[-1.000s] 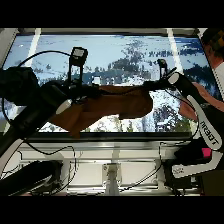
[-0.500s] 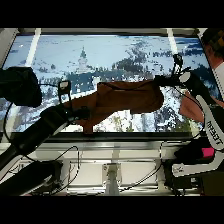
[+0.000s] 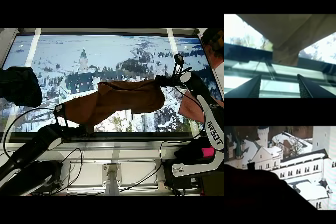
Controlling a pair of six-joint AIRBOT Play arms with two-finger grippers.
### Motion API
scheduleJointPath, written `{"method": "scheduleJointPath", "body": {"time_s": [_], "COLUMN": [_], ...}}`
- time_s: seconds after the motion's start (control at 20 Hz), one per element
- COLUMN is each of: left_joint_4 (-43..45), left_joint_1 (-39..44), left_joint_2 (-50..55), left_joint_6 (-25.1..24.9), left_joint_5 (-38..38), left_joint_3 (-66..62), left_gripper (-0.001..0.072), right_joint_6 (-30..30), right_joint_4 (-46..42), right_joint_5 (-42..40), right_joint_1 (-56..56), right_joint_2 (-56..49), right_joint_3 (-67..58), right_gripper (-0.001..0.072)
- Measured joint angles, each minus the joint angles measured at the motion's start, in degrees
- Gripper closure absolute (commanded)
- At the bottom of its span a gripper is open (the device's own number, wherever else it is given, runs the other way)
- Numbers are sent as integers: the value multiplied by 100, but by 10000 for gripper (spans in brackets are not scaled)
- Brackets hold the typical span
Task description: Fold the clothes and pants, and hang the long-sleeved shirts on hangers.
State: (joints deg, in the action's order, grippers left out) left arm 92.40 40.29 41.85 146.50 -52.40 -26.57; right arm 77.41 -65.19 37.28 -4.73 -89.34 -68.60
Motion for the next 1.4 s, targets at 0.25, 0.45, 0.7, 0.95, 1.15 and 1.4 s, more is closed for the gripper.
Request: {"method": "scheduleJointPath", "body": {"time_s": [0.25, 0.45, 0.7, 0.95, 1.15, 1.4], "left_joint_4": [-79, 79, 175, -35, -142, -210], "left_joint_1": [-9, -46, -199, -243, -243, -249], "left_joint_2": [-20, 243, 789, 1152, 1237, 1012], "left_joint_6": [361, 669, 903, 935, 951, 791], "left_joint_5": [1036, 1445, 2063, 2900, 3077, 3108], "left_joint_3": [542, 734, 793, 800, 802, 802], "left_gripper": [365, 363, 364, 363, 529, 686], "right_joint_6": [0, -2, -7, -15, -17, -26], "right_joint_4": [0, -4, -4, -7, -7, -4], "right_joint_5": [17, 22, 26, 52, 61, 61], "right_joint_1": [0, 0, 0, 0, 0, 0], "right_joint_2": [0, 0, 0, 4, 4, 44], "right_joint_3": [0, 0, 0, 0, 0, 0], "right_gripper": [696, 696, 696, 696, 696, 695]}}
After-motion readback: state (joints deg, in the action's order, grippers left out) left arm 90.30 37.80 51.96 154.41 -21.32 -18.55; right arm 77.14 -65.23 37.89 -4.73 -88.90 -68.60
